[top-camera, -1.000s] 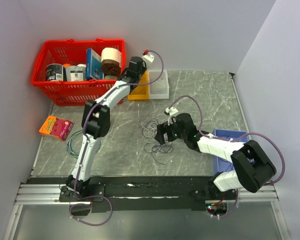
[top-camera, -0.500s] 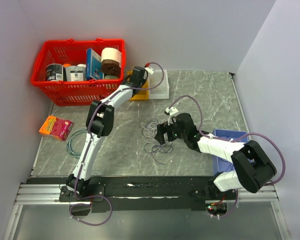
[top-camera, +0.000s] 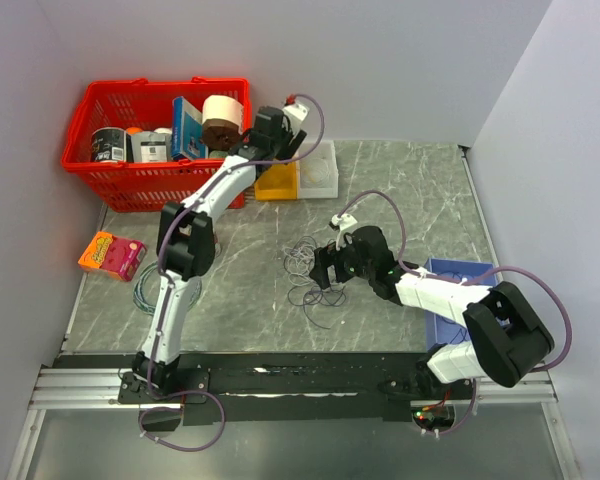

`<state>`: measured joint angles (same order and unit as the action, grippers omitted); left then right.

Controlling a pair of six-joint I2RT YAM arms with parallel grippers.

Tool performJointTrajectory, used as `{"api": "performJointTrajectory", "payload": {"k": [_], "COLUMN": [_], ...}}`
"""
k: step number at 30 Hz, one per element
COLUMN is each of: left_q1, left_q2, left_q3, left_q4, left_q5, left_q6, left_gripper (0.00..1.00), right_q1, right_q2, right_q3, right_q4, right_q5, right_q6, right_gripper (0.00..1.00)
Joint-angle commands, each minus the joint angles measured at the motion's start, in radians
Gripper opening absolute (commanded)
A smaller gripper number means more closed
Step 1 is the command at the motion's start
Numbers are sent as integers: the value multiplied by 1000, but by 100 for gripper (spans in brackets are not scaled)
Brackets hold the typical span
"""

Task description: Untangle the cables

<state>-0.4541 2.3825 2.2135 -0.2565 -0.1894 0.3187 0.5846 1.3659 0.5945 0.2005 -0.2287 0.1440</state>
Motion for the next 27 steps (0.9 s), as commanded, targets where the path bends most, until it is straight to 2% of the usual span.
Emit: {"api": "performJointTrajectory", "payload": {"k": [1, 3, 4, 7, 10, 14, 15, 18, 21, 27], "left_q1": [-3, -4, -12, -35, -38, -40, -41, -51, -57, -58], "left_q2": [-129, -169, -178, -180, -169, -230, -249, -322, -362, -422], "left_q3": [-24, -69, -80, -87, -74, -159, -178, -209, -274, -463], "left_q4": [-20, -30, -42, -119, -158, -130, -144, -268, -349, -293], "left_q5": [141, 227, 337, 416, 485, 583, 655, 790, 840, 811], "left_q6": [-41, -11, 53, 137, 102, 65, 66, 89, 69, -75], "left_gripper": [79, 78, 77, 69, 66, 72, 75, 80, 82, 87], "right_q1": [-3, -5, -3, -5, -5, -5, -5, -8, -41, -190], "right_q2": [-48, -53, -53, -53, -62, -85, -105, -163, -224, -266], "right_q3": [-5, -9, -9, -7, -19, -30, -32, -29, -24, -5], "right_q4": [31, 34, 34, 31, 34, 28, 19, -16, -47, -147], "right_q5": [9, 9, 9, 8, 11, 26, 26, 28, 55, 57], "right_q6": [-1, -1, -3, -4, -3, 0, 0, -4, 5, 60], "right_gripper": [97, 97, 97, 97, 97, 97, 97, 98, 98, 95]}}
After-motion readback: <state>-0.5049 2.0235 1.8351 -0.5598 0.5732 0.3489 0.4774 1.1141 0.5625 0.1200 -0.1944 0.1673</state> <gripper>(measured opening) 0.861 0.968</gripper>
